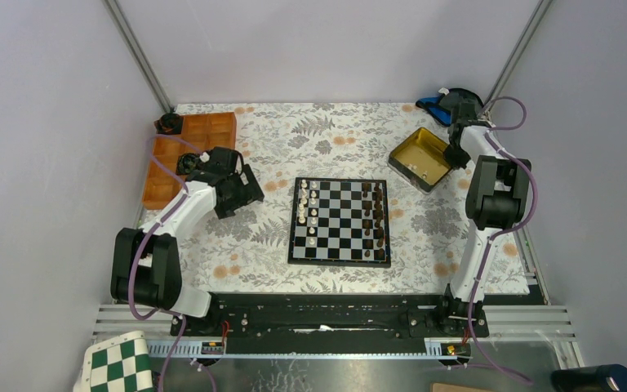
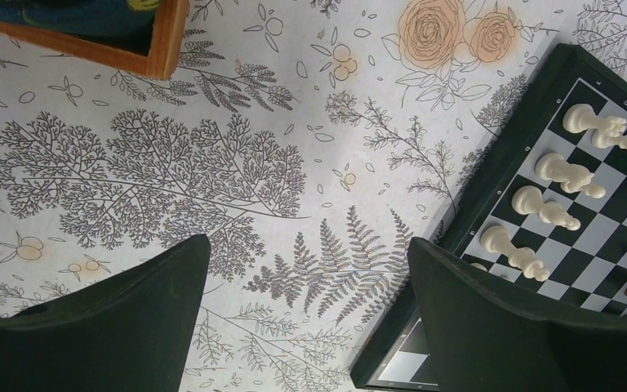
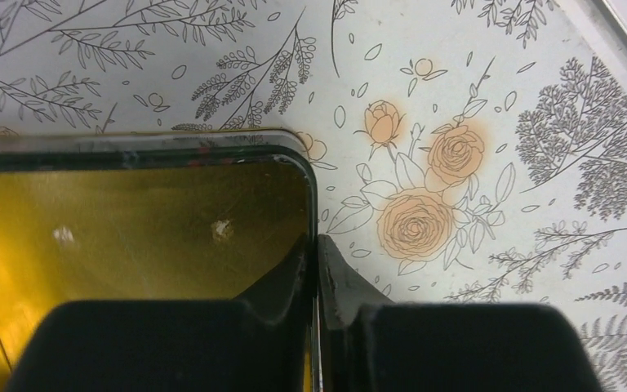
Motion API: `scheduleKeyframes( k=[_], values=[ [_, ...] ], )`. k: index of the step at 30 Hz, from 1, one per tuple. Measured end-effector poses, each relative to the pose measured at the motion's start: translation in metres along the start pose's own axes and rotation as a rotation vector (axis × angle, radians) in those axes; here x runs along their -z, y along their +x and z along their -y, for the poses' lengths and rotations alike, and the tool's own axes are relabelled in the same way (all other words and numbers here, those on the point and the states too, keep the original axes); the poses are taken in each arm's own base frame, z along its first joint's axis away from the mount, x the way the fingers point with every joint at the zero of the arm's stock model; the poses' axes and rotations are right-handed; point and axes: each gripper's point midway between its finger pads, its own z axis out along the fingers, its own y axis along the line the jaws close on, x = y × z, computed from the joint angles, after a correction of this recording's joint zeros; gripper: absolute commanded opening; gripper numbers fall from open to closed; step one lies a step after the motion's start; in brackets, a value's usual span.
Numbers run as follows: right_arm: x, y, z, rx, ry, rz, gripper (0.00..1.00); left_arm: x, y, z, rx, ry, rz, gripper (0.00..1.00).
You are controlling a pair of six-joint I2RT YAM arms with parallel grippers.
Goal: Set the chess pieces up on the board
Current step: Adjust the storage box at the center of the board.
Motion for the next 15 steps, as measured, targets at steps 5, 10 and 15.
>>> scheduleKeyframes(
  k=[5, 10, 15],
  values=[
    [0.0001, 0.0010, -0.0033, -0.065, -0.006, -0.007, 0.02, -0.0003, -0.0002, 0.0000, -0.005, -0.001, -0.001, 0.99],
    [0.0001, 0.0019, -0.0055, -0.147, -0.003, -0.015, 0.00, -0.0009, 0.0002, -0.0006, -0.010, -0.002, -0.003, 0.99],
    [0.0002, 0.0032, -0.0056, -0.232, 0.008, -0.025, 0.00, -0.0009, 0.0004, -0.0009, -0.016, -0.003, -0.004, 0.99]
  ],
)
